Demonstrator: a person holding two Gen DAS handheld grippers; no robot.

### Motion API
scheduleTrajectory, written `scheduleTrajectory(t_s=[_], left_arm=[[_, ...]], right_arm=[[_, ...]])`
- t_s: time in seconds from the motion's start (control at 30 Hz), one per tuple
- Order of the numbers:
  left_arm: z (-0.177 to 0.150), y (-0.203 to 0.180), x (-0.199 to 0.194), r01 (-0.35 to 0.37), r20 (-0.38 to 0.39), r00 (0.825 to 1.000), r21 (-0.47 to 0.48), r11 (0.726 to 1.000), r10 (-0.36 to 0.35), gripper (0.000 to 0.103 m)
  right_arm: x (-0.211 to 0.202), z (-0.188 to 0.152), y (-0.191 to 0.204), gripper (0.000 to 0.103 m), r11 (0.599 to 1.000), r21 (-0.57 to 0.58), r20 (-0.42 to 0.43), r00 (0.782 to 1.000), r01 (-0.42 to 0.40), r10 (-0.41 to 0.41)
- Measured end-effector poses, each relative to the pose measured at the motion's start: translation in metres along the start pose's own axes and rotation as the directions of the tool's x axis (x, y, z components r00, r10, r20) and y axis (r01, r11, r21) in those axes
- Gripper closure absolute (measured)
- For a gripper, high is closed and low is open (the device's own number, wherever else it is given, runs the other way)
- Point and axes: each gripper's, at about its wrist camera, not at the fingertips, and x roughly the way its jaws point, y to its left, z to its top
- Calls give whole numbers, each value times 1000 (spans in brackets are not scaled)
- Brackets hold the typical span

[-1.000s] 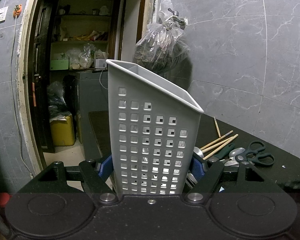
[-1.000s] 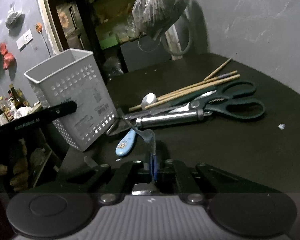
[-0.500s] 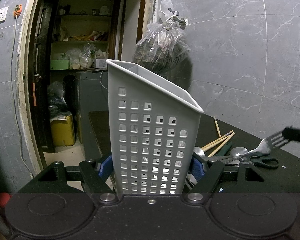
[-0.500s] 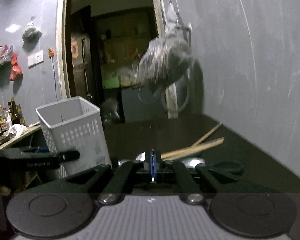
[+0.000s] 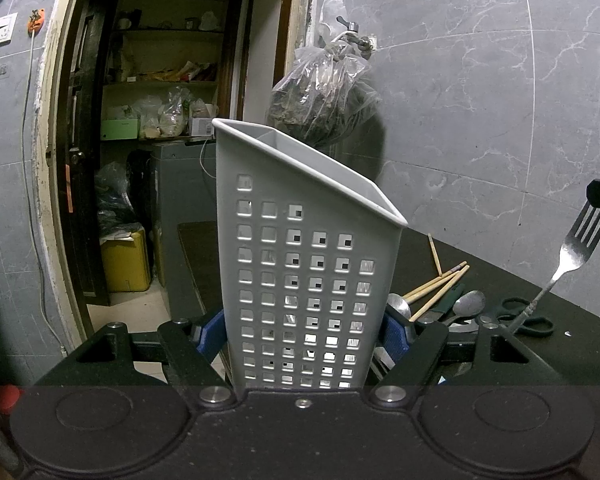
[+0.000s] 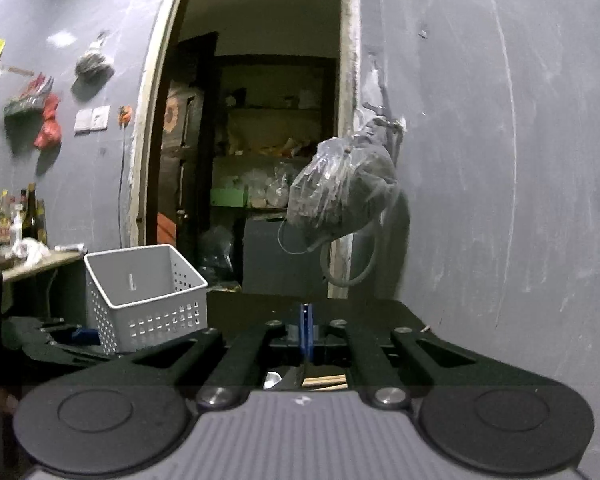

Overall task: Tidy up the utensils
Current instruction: 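Carry the fork above the basket and open the right tool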

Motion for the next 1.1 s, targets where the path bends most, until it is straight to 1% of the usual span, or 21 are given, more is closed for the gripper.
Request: scheduleTrajectory(t_s=[0.13, 0.37, 0.47, 0.57, 0.7, 0.83, 1.0, 1.1], left_arm=[[0, 0, 0, 0, 0, 1000, 1, 1000, 0, 26], [0, 0, 0, 0, 0, 1000, 1, 1000, 0, 26], [0, 0, 0, 0, -1, 1000, 0, 1000, 0, 26], [0, 0, 0, 0, 0, 1000, 0, 1000, 0, 26], [0, 0, 0, -1, 0, 1000, 0, 1000, 1, 26], [0, 0, 0, 0, -1, 1000, 1, 1000, 0, 26], [0, 0, 0, 0, 0, 1000, 1, 1000, 0, 26], [0, 2, -1, 1, 0, 1000, -1, 1000, -1, 26]], right_arm=[[1, -2, 10, 101, 999, -53, -10, 1000, 4, -4], [1, 1, 15, 101, 997, -76, 5, 1000, -5, 6], [4, 13, 16, 101, 994, -111, 25, 1000, -13, 16], [5, 32, 20, 101, 987, -161, 73, 997, -15, 27], [10, 68, 31, 101, 970, -237, 145, 986, -47, 84], [21, 99, 52, 101, 945, -319, 216, 966, -66, 141], [39, 126, 77, 101, 926, -359, 268, 938, -115, 220], [54, 132, 90, 101, 920, -360, 264, 929, -157, 261]])
